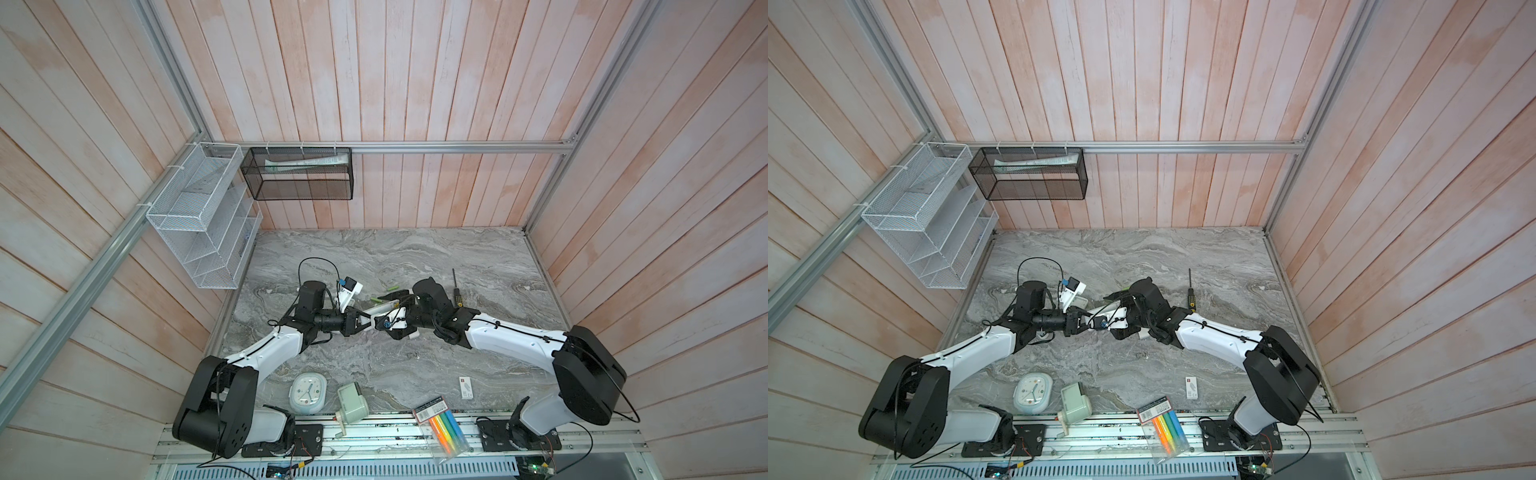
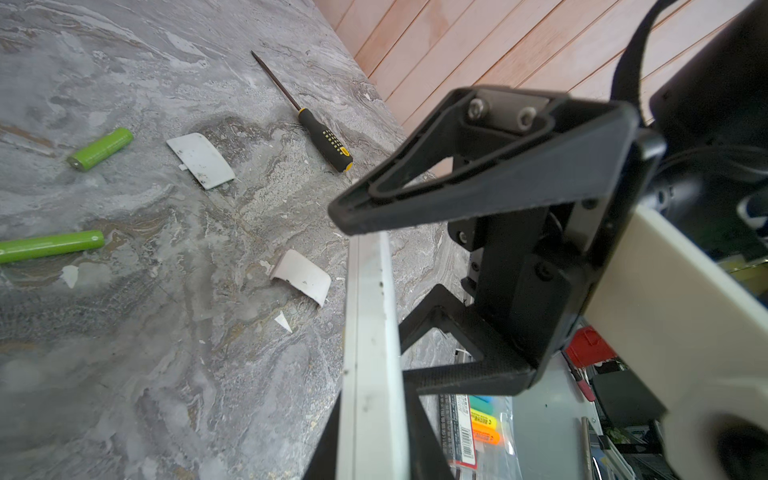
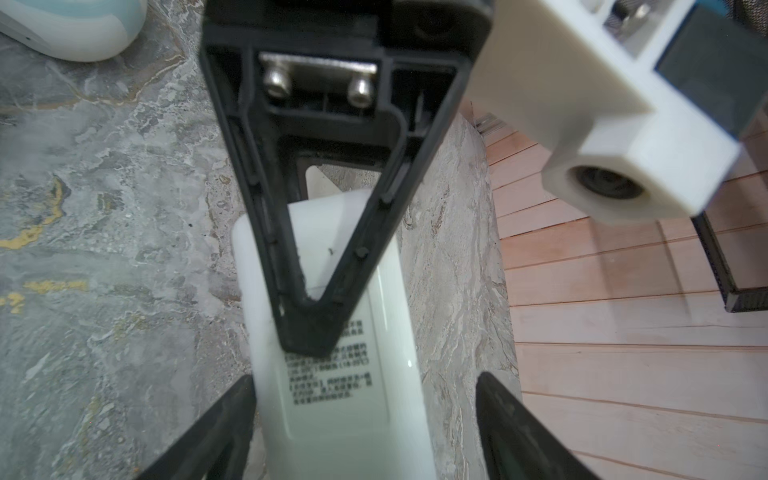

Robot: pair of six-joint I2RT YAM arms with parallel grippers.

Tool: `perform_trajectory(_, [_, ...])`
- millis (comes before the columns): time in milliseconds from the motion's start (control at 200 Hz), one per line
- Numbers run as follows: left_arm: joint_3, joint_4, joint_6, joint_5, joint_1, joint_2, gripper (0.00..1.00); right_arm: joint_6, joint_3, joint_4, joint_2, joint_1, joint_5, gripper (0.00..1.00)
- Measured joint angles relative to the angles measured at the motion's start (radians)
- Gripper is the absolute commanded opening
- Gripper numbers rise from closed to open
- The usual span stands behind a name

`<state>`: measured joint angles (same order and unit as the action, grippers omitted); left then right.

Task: Unload the batteries from the remote control
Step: 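Move the right gripper to the remote held by the left gripper and grip it, then open the left gripper and draw it back while the right gripper holds the remote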

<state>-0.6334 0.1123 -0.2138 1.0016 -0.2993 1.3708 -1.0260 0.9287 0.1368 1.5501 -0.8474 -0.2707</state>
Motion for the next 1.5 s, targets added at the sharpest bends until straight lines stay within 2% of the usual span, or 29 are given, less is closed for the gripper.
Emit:
perform_trajectory(250, [0.0, -0.001, -0.008, 0.015, 0.0, 0.006, 0.09, 0.0, 0.008, -0.018, 0.021, -0.029, 0.02, 0.68])
perform_trajectory(345, [0.0, -0.001, -0.012, 0.015, 0.0, 0.008, 0.09, -0.002, 0.021, -0.021, 0.031, -0.031, 0.036, 0.55])
perform_trajectory(505, [-0.002, -0.003, -0.017, 0.016, 0.005, 0.01, 0.11, -0.014, 0.025, -0.034, 0.035, -0.037, 0.053, 0.43])
perform_trajectory(560, [-0.002, -0.003, -0.017, 0.016, 0.005, 0.01, 0.16, -0.014, 0.025, -0.034, 0.035, -0.038, 0.058, 0.39])
perform_trajectory(775, [-0.002, 0.014, -0.022, 0.016, 0.004, 0.011, 0.39, 0.001, 0.025, -0.041, 0.035, -0.04, 0.071, 0.32])
perform_trajectory(975, [-0.002, 0.027, -0.02, 0.0, 0.004, -0.001, 0.53, 0.027, 0.025, -0.074, 0.035, -0.04, 0.071, 0.3])
perform_trajectory(1070, [-0.001, 0.021, -0.015, -0.042, 0.004, -0.034, 0.65, 0.047, 0.024, -0.089, 0.036, -0.04, 0.063, 0.31])
perform_trajectory(1160, [0.0, 0.01, 0.001, -0.103, 0.004, -0.083, 0.73, 0.069, 0.023, -0.097, 0.036, -0.04, 0.054, 0.31])
perform_trajectory(1250, [0.003, -0.001, 0.01, -0.195, 0.006, -0.143, 0.92, 0.095, 0.014, -0.104, 0.036, -0.039, 0.045, 0.32])
perform_trajectory(1270, [0.005, -0.004, 0.001, -0.216, 0.007, -0.155, 0.99, 0.1, 0.013, -0.106, 0.036, -0.039, 0.043, 0.32])
perform_trajectory(1500, [0.005, -0.059, -0.004, -0.528, 0.013, -0.306, 1.0, 0.174, 0.005, -0.149, 0.042, -0.037, 0.012, 0.35])
